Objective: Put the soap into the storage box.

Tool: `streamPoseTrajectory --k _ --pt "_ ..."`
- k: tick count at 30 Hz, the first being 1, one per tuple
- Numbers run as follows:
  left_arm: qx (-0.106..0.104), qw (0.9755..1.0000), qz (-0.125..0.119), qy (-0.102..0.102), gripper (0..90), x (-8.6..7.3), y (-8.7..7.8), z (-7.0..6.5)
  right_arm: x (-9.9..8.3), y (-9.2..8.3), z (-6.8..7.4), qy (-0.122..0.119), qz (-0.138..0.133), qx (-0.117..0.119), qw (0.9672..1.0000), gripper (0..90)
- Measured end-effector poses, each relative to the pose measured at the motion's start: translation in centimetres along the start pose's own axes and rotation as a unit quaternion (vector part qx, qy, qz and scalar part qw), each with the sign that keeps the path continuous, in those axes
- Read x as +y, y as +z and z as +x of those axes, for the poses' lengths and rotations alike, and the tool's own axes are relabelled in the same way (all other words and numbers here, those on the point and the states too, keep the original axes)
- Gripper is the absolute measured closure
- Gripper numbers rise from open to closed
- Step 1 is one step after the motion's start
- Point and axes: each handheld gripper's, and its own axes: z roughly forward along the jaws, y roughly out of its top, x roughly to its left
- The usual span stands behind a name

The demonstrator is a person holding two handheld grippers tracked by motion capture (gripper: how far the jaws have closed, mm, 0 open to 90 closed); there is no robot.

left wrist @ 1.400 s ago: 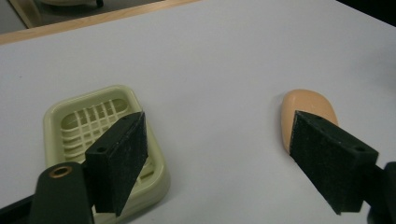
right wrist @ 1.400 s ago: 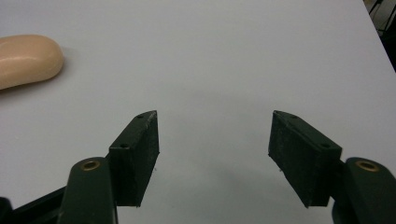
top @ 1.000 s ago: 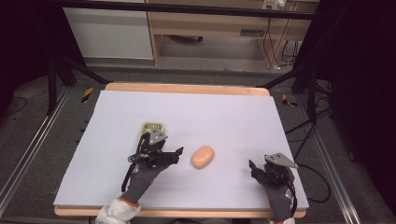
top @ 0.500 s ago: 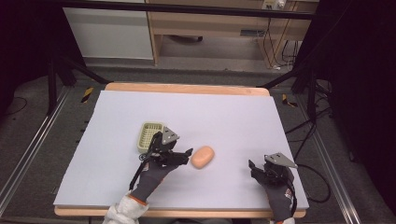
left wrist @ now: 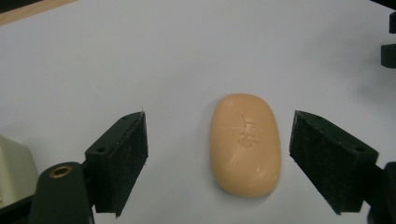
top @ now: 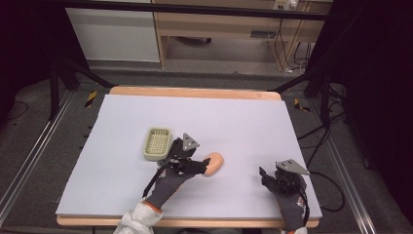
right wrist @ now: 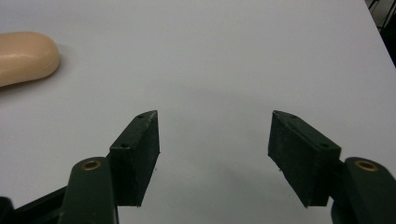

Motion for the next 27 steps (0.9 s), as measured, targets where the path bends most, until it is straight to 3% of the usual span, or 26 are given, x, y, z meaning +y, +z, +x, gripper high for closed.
streamPoseTrajectory --k 27 --pt "-0.012 0.9982 0.053 0.025 15.0 0.1 3.5 -1.6 0.0 0.0 0.0 0.003 0.004 -0.004 1.0 35.0"
